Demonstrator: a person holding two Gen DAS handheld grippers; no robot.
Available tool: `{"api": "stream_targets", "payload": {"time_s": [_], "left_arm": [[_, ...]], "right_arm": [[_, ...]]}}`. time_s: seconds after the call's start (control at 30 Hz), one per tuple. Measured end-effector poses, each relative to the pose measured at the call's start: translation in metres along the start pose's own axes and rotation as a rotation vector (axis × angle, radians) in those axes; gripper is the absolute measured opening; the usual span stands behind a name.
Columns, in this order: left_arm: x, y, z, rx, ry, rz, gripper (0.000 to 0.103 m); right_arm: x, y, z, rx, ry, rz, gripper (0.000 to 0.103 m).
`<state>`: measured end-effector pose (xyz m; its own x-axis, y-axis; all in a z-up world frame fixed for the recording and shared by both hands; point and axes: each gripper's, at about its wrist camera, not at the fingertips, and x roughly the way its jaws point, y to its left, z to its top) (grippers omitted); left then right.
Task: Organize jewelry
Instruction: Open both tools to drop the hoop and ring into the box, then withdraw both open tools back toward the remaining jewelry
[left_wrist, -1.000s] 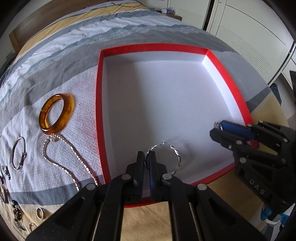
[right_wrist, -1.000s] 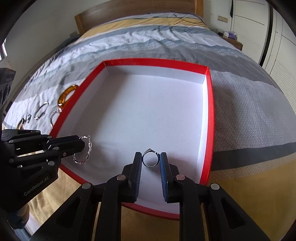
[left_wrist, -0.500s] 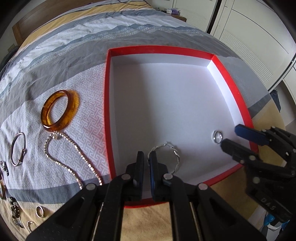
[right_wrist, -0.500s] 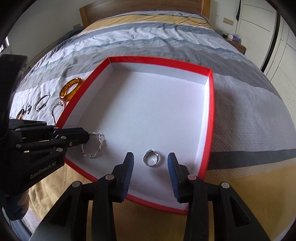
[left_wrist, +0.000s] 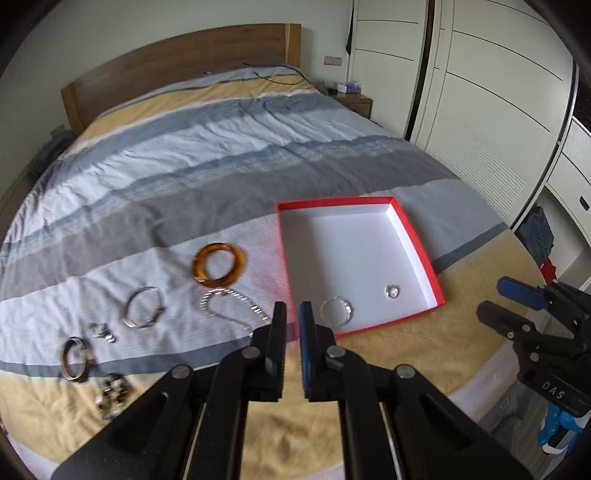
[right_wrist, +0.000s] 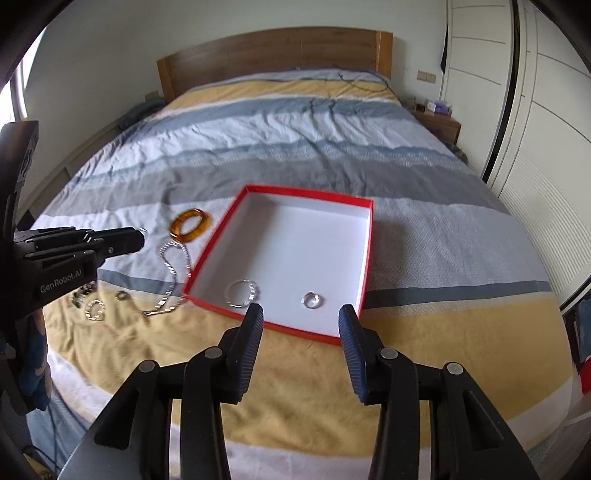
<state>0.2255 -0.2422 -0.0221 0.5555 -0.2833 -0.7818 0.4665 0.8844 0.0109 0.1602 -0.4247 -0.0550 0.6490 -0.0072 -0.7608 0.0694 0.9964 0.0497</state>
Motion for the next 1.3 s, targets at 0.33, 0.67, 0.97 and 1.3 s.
{"api": "stream_targets", "payload": {"time_s": [0.33,0.67,0.97,1.3], "left_arm": [[-0.147,0.067,-0.030,-0.055,-0.166,0.140,0.026],[-0.223,0.120,-0.104,-0.164,-0.219,0.184,0.039],[-0.250,0.171,-0.148,-0.255,-0.230,0.237,0.040],[-0.227,0.202,-0.186,-0.330,-0.168,0.233,0.040]], "right_arm": [[-0.102,0.055,-0.014,-0.023,-0.125,0.058,0.046],[-0.160,0.106,-0.047,-0.057,-0.170,0.106,0.047],[-0.174,0.128,-0.062,-0.068,-0.182,0.114,0.047],[-0.163,0.150,-0.061,-0.093,-0.159,0.139,0.049]]}}
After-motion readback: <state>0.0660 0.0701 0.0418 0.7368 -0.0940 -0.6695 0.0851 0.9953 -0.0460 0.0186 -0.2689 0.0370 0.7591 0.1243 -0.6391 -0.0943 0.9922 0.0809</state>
